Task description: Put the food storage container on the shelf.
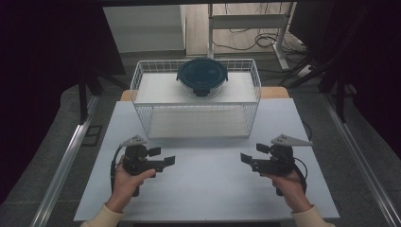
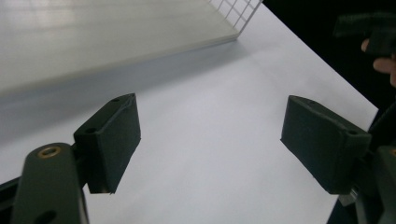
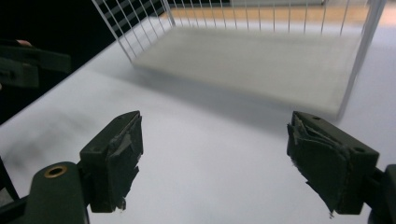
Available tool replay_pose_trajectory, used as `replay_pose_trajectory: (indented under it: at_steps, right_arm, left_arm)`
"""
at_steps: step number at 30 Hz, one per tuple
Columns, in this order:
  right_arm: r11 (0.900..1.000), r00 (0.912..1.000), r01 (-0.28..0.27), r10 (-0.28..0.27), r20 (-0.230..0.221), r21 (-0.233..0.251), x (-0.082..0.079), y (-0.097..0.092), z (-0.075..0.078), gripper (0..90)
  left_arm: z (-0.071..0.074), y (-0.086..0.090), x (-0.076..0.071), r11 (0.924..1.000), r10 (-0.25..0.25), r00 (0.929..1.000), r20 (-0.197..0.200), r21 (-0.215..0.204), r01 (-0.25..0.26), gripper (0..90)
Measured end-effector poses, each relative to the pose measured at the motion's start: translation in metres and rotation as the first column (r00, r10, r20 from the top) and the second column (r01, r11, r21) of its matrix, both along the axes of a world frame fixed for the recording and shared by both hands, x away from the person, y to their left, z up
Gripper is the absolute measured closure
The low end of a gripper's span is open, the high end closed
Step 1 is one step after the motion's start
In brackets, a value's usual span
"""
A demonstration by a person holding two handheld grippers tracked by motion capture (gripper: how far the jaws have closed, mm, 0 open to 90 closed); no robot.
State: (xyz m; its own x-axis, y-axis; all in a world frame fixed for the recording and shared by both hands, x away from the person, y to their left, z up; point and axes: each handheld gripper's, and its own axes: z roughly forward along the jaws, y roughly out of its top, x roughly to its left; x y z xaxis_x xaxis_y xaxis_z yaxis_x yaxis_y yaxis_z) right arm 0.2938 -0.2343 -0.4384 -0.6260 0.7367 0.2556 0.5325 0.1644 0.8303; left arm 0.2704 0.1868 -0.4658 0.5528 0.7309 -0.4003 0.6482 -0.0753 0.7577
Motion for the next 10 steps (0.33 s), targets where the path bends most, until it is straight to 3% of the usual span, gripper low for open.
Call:
replay_pose_trajectory:
  at_steps: [4,10]
  right_arm:
    - [0.9994,0.9997,-0.002,0.001,-0.026,-0.034,-0.003,-0.002,-0.02,18.4]
    - [0.9978,0.9994,-0.004,0.006,0.033,-0.066,-0.009,-0.001,-0.019,18.3]
  left_arm:
    - [-0.012,-0.003,-0.005,0.9983,-0.009,0.9999,-0.013,0.058,0.01,19.6]
    - [-0.011,0.003,-0.011,0.9993,-0.007,0.9999,0.008,0.036,0.006,23.4]
